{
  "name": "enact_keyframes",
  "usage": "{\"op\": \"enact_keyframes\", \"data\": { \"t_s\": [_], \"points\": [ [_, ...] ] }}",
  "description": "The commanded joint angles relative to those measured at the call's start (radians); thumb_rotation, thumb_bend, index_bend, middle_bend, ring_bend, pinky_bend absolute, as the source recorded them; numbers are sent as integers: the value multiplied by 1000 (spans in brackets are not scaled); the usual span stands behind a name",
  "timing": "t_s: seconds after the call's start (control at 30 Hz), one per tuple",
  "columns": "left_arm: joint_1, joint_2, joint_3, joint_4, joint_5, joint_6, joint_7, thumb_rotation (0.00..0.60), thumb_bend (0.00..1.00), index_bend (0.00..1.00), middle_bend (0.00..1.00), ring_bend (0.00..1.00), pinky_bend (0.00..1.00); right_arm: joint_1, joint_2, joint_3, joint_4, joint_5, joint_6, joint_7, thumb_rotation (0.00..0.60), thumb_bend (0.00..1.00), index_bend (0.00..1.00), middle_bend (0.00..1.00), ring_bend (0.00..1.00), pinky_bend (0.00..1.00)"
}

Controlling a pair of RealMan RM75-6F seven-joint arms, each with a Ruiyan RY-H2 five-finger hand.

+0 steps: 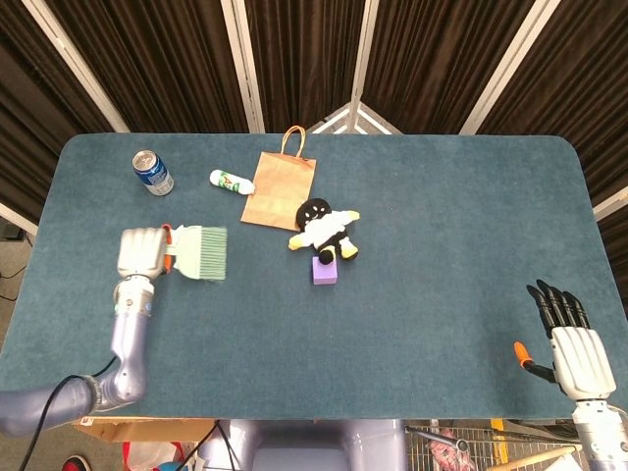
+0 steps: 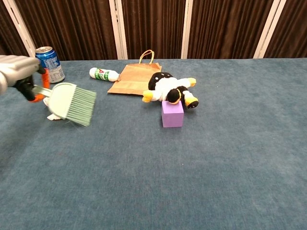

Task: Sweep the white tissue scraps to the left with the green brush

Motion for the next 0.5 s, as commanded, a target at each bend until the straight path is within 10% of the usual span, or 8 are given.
{"op": "enact_keyframes", "data": {
  "t_s": [0.03, 0.5],
  "points": [
    [39, 51, 14, 20, -3, -3, -27, 600, 834, 806, 1000, 1000, 1000, -2, 0, -2, -1, -2, 3, -3, 600, 362, 0, 0, 0, 39],
    [163, 273, -57, 47, 15, -16, -260, 600, 834, 806, 1000, 1000, 1000, -3, -2, -5, -12, -7, 5, -27, 600, 361, 0, 0, 0, 39]
  ]
}}
